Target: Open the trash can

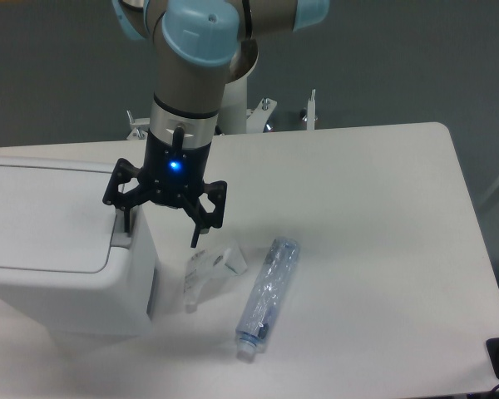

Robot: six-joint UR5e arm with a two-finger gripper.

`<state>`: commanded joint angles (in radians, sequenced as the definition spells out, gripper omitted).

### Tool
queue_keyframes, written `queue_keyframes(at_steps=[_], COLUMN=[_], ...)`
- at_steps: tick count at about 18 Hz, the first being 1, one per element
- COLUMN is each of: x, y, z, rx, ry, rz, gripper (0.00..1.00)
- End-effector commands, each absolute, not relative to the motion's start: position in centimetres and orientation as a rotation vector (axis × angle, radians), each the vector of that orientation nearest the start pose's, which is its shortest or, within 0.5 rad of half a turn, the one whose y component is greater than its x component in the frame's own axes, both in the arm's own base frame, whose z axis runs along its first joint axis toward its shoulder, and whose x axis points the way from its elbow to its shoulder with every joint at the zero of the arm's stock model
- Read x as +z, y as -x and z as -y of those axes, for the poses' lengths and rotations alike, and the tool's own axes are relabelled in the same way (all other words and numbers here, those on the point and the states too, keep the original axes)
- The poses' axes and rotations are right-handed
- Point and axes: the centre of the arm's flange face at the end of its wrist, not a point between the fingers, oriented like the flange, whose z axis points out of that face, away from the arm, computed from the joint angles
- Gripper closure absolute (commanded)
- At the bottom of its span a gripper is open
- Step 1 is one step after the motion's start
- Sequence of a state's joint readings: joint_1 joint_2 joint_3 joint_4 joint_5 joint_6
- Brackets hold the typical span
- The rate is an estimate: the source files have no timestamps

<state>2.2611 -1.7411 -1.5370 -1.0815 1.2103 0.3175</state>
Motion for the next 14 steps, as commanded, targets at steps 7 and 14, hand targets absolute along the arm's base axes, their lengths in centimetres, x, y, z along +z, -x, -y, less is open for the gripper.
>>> queue_keyframes(at_steps=[7, 14], x=[46.8, 49.5], y=[24.6, 28.4], z=[-56.2, -55.0], rx=[-0.206, -0.142], ry=[2.634, 2.569], rz=[0.418, 0.472], gripper=[0.00, 0.00])
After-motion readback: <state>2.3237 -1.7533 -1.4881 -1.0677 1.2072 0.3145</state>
